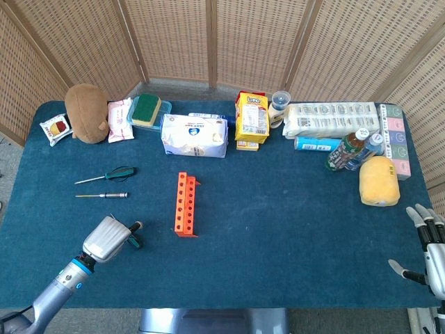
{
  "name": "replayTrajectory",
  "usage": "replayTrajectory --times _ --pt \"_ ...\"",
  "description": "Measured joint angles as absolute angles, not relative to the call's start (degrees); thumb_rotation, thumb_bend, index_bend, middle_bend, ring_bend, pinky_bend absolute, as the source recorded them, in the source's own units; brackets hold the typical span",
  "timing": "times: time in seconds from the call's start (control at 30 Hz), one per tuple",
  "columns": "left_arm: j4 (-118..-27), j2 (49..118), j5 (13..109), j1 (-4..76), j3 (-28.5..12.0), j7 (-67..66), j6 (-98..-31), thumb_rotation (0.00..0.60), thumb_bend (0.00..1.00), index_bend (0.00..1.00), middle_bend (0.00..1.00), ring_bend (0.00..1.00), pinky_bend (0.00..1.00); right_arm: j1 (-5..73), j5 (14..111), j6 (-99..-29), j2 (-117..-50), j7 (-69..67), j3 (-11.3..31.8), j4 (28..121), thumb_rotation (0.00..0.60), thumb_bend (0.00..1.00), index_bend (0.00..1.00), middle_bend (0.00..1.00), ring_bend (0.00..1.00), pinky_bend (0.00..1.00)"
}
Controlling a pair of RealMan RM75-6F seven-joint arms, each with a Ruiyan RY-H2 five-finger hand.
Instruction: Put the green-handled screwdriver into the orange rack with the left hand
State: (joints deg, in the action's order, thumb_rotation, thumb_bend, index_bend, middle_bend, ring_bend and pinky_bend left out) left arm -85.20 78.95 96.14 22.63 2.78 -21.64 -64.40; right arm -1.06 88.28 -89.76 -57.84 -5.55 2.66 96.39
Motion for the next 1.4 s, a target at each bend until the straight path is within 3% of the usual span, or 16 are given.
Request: replayTrajectory --times 0.2,0.53,1.4 --pt "-80.09 82.69 96.65 22.45 4.13 -18.66 -65.01 0.600 0.13 0.38 1.00 1.00 1.00 -0.82 88.57 -89.13 -57.78 -5.38 2.36 96.60 0.600 0.00 0.04 0.04 0.03 0.00" --pt "-79.90 84.23 95.55 22.98 4.03 -19.30 -64.71 0.600 0.24 0.45 1.00 1.00 1.00 -0.80 88.50 -89.12 -57.52 -6.26 2.39 96.49 0.600 0.00 0.04 0.04 0.03 0.00" --pt "-80.63 86.86 91.47 23.43 3.97 -24.32 -62.88 0.600 0.27 0.53 1.00 1.00 1.00 -0.95 88.90 -89.44 -56.85 -7.82 2.21 96.50 0.600 0.00 0.04 0.04 0.03 0.00"
